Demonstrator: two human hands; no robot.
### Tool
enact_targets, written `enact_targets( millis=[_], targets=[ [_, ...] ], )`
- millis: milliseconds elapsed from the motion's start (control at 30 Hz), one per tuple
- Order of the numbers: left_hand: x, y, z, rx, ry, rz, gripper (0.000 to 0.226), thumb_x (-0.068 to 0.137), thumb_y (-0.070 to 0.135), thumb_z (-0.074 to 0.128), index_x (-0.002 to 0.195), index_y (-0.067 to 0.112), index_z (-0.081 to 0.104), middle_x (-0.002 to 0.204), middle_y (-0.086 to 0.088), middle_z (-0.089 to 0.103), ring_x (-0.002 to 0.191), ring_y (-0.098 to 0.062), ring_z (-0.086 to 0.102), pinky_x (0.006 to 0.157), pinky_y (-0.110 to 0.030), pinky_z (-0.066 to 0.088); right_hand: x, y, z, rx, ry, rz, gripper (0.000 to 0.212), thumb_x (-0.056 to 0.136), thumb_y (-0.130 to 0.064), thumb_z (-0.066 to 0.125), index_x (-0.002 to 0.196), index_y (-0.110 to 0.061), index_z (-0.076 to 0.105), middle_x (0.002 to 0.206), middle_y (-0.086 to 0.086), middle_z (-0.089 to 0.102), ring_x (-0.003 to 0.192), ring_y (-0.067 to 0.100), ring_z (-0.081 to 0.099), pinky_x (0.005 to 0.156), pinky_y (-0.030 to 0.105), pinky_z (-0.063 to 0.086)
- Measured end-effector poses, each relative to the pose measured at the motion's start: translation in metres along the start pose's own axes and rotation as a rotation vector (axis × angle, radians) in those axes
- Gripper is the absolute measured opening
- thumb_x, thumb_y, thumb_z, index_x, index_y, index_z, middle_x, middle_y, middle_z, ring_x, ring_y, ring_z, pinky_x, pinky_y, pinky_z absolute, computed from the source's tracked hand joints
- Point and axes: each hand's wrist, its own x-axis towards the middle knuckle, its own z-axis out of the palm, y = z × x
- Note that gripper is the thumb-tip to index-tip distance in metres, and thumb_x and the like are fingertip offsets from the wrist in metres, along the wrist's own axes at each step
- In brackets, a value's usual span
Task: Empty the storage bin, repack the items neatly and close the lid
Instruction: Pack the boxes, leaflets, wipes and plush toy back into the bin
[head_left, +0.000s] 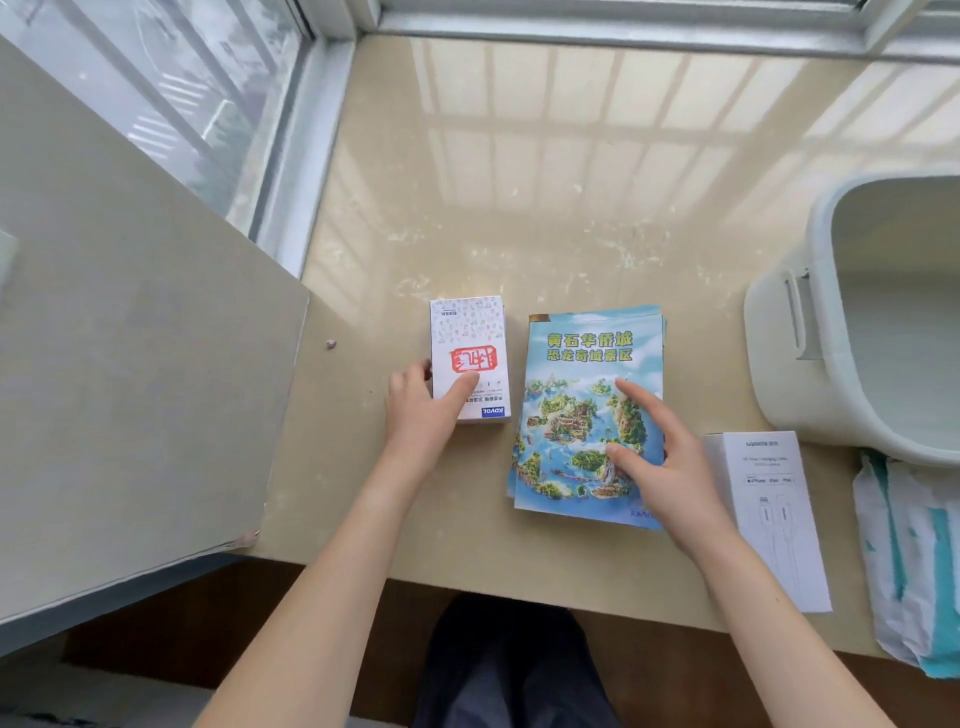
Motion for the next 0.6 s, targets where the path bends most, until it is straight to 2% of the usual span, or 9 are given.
enact_targets(
  millis=[100, 233, 300, 367, 433, 467, 533, 600],
  targets=[
    [-0.0019, 0.0002, 0.0029, -0.037, -0.040, 0.002, 0.052, 0.085, 0.042, 0.067, 0.129, 0.018, 0.051, 0.116, 0.001, 0.043, 0.119, -0.018, 0.046, 0.103, -0.037, 0.038, 0.0057, -0.0034, 0.0041, 0.000, -0.017, -0.006, 0.065, 0.087, 0.010, 0.060, 0.131, -0.038, 0.056, 0.132, -0.022, 0.055, 0.111, -0.012, 0.056, 0.076, 0.009, 0.050],
    [-0.0020, -0.0030, 0.0054, -0.047, -0.026, 0.003, 0.053, 0.084, 0.040, 0.068, 0.130, 0.020, 0.050, 0.119, -0.001, 0.046, 0.120, -0.019, 0.045, 0.105, -0.041, 0.037, 0.0098, -0.0051, 0.0080, -0.014, -0.042, -0.011, 0.066, 0.088, 0.011, 0.059, 0.131, -0.039, 0.056, 0.133, -0.022, 0.055, 0.113, -0.011, 0.055, 0.080, 0.012, 0.052],
    [-0.0023, -0.0045, 0.0074, -0.050, -0.021, 0.019, 0.058, 0.079, 0.045, 0.069, 0.129, 0.022, 0.050, 0.121, -0.001, 0.051, 0.118, -0.019, 0.047, 0.102, -0.042, 0.040, 0.0109, -0.0046, 0.0086, -0.001, -0.039, -0.004, 0.066, 0.088, 0.011, 0.059, 0.132, -0.039, 0.056, 0.132, -0.020, 0.055, 0.110, -0.010, 0.057, 0.076, 0.013, 0.053],
    [-0.0043, -0.0046, 0.0073, -0.109, -0.025, 0.024, 0.057, 0.076, 0.044, 0.071, 0.126, 0.025, 0.050, 0.121, 0.001, 0.057, 0.113, -0.016, 0.054, 0.094, -0.033, 0.047, 0.0118, -0.0026, 0.0087, -0.001, -0.034, -0.002, 0.066, 0.088, 0.010, 0.059, 0.131, -0.041, 0.056, 0.133, -0.018, 0.055, 0.110, -0.007, 0.059, 0.075, 0.015, 0.053],
    [-0.0065, -0.0032, 0.0056, -0.212, -0.051, 0.010, 0.049, 0.080, 0.030, 0.076, 0.120, 0.028, 0.048, 0.116, 0.006, 0.062, 0.102, -0.007, 0.062, 0.074, -0.013, 0.049, 0.0120, -0.0003, 0.0078, -0.007, -0.031, -0.001, 0.067, 0.088, 0.009, 0.060, 0.130, -0.043, 0.056, 0.135, -0.017, 0.055, 0.113, -0.005, 0.058, 0.077, 0.016, 0.054],
    [-0.0067, -0.0032, 0.0048, -0.257, -0.060, 0.000, 0.048, 0.080, 0.025, 0.077, 0.118, 0.028, 0.048, 0.112, 0.007, 0.065, 0.095, -0.004, 0.064, 0.065, -0.008, 0.047, 0.0116, 0.0007, 0.0073, -0.015, -0.031, -0.003, 0.068, 0.088, 0.009, 0.060, 0.129, -0.045, 0.056, 0.135, -0.018, 0.054, 0.116, -0.004, 0.057, 0.079, 0.016, 0.054],
    [-0.0062, -0.0040, 0.0020, -0.333, -0.070, -0.019, 0.047, 0.079, 0.019, 0.078, 0.116, 0.026, 0.049, 0.105, 0.005, 0.068, 0.086, -0.006, 0.068, 0.060, -0.009, 0.048, 0.0096, 0.0018, 0.0062, -0.026, -0.031, -0.005, 0.068, 0.088, 0.008, 0.060, 0.130, -0.045, 0.055, 0.136, -0.020, 0.054, 0.120, -0.002, 0.054, 0.083, 0.017, 0.054],
    [-0.0079, -0.0026, -0.0021, -0.415, -0.100, -0.047, 0.048, 0.077, 0.014, 0.079, 0.114, 0.023, 0.049, 0.102, 0.000, 0.070, 0.083, -0.011, 0.070, 0.064, -0.016, 0.052, 0.0053, -0.0009, 0.0052, -0.018, -0.028, -0.004, 0.067, 0.088, 0.009, 0.060, 0.130, -0.044, 0.056, 0.137, -0.019, 0.053, 0.120, -0.001, 0.054, 0.081, 0.016, 0.054]
  ],
)
